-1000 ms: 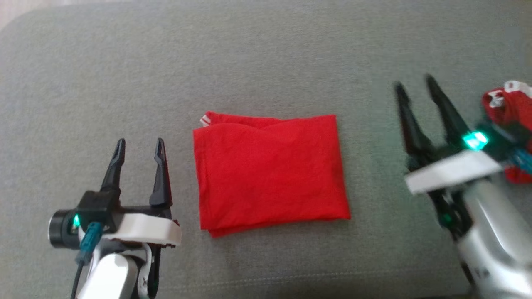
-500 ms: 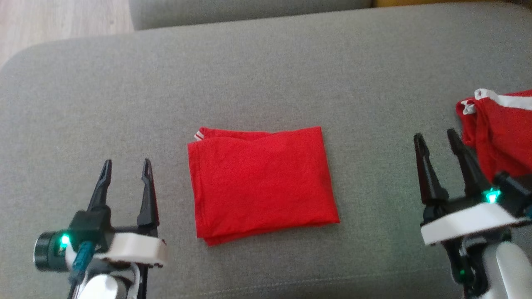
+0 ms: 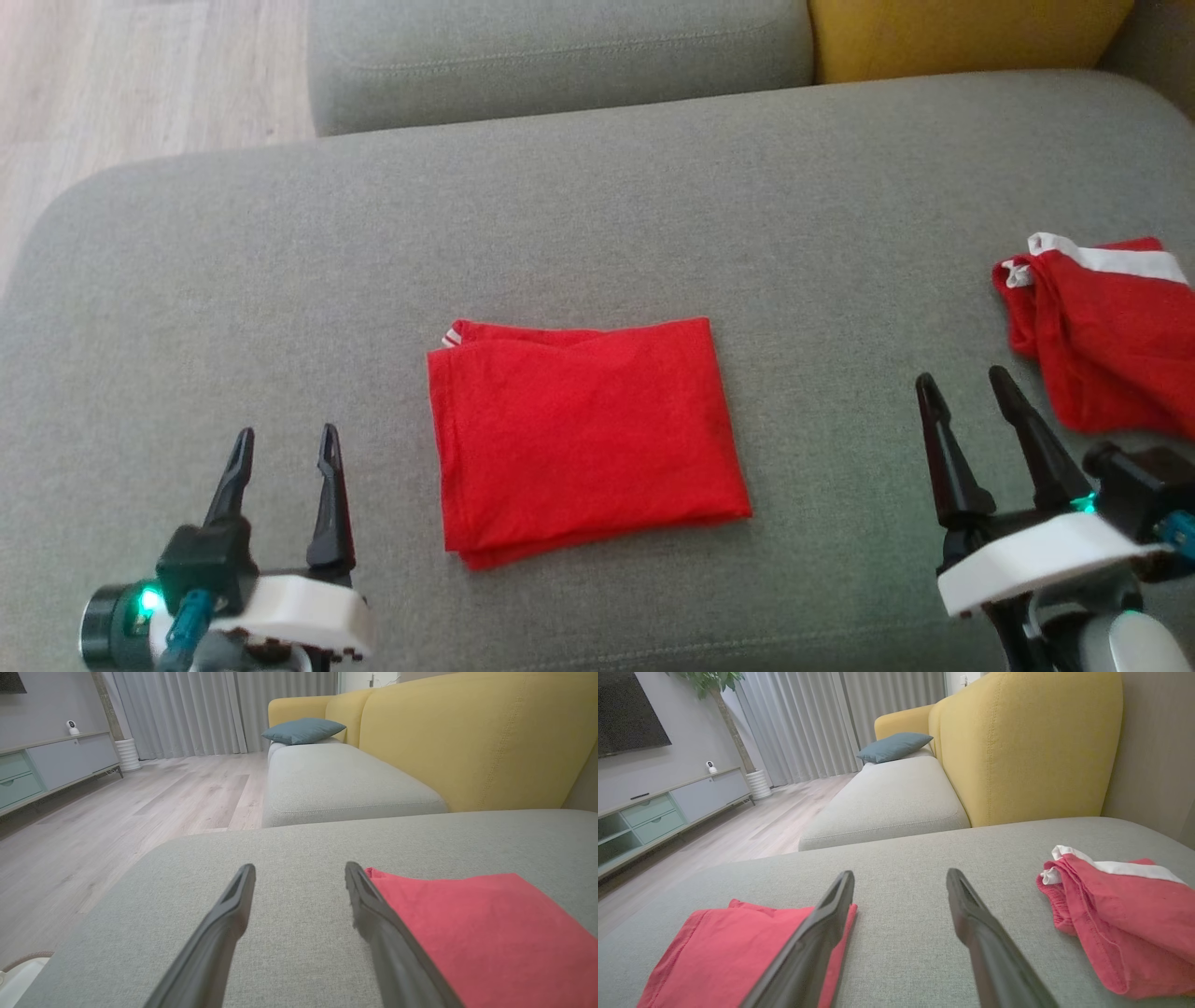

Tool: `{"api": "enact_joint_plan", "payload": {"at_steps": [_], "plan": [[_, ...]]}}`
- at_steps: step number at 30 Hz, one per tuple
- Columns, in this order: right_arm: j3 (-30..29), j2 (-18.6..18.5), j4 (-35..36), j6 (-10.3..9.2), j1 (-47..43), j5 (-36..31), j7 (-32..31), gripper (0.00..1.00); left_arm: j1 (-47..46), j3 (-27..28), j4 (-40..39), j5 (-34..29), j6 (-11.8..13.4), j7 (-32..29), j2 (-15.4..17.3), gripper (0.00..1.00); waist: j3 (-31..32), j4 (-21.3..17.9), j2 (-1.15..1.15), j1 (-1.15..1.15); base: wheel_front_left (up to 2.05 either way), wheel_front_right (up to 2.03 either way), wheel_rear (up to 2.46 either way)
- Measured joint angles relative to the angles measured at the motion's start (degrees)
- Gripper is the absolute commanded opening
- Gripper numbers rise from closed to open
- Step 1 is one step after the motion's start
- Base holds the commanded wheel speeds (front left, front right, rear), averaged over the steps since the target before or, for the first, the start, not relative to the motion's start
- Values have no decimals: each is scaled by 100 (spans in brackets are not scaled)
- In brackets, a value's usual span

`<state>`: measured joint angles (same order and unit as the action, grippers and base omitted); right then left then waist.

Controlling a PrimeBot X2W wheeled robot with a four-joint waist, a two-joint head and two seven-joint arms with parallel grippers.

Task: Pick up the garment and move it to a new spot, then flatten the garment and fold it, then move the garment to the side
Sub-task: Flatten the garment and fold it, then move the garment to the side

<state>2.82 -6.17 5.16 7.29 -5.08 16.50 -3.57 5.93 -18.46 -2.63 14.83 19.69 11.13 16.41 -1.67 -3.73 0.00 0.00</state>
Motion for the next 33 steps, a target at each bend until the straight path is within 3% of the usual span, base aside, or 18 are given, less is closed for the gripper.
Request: {"api": "enact_joint_plan", "payload": {"at_steps": [33], "plan": [[-13, 10, 78, 0, -15, -68, -310, 100, -38, -118, -1, 46, 54, 14, 85, 100, -110, 112, 0, 0, 0, 0, 0]]}}
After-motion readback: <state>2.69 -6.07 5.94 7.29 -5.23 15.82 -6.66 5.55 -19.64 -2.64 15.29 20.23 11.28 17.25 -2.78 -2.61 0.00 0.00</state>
